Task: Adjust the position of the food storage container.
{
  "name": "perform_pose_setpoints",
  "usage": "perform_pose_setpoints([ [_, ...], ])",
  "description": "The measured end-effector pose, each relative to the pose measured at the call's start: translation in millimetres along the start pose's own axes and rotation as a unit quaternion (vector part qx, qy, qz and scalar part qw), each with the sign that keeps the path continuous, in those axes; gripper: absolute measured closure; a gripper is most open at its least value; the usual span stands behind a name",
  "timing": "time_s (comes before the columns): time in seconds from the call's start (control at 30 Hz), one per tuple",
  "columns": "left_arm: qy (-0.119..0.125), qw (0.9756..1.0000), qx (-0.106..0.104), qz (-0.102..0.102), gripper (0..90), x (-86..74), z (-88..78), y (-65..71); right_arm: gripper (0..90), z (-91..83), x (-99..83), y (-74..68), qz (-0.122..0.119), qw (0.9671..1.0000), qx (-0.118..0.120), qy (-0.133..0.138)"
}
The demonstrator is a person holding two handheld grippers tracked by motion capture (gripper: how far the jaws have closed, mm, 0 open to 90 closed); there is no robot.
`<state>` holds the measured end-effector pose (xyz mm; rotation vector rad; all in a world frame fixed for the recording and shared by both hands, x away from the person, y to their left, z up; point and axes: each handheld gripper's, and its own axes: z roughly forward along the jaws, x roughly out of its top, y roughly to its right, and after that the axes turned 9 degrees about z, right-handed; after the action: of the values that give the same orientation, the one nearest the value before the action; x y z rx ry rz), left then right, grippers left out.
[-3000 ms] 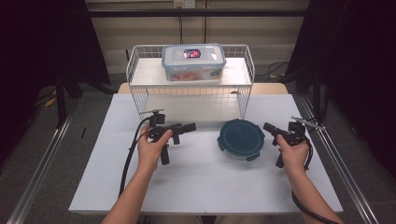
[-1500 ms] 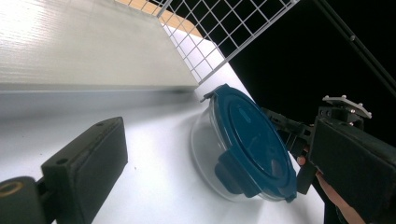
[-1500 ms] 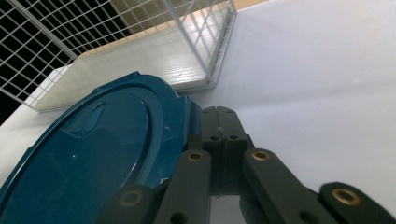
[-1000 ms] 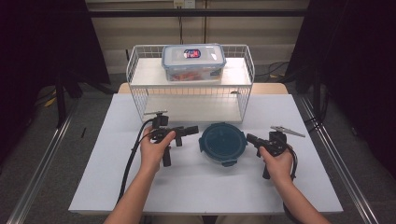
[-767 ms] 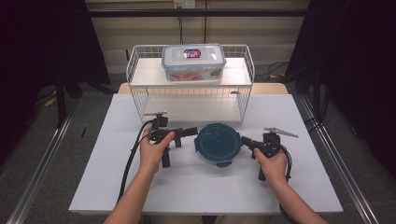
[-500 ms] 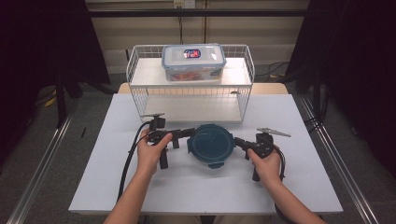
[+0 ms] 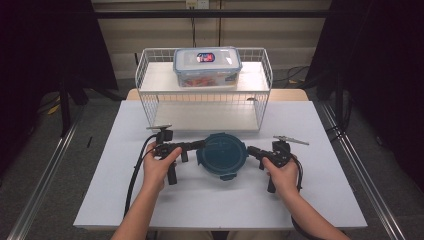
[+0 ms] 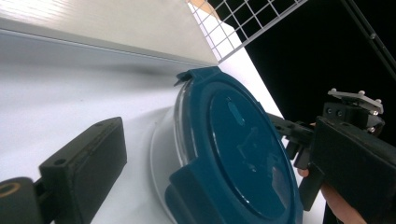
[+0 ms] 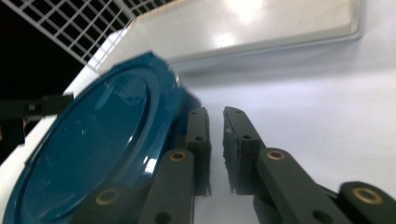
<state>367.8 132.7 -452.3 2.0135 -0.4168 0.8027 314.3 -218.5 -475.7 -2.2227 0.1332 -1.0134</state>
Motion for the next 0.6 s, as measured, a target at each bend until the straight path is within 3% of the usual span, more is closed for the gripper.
perform_pose_setpoints([
  [0.2,0.006,0.9999,0.008,-0.009,7.0,-2.8,-1.1,-0.5,64.2,-11.3,5.1,-1.0,0.029,0.9989,0.007,0.035],
  [0.37,0.009,0.9998,0.015,-0.010,8.7,-5.5,-2.0,1.3,53.8,-13.7,4.2,-1.6,0.062,0.9963,0.037,0.048],
  [0.5,0.002,0.9997,0.014,-0.018,9.9,-10.4,0.1,1.1,45.9,-13.1,2.1,-2.1,0.087,0.9936,0.054,0.048],
  [0.6,0.000,0.9996,0.021,-0.016,11.2,-12.6,1.9,0.8,43.2,-10.9,-0.9,-3.1,0.087,0.9933,0.061,0.044],
])
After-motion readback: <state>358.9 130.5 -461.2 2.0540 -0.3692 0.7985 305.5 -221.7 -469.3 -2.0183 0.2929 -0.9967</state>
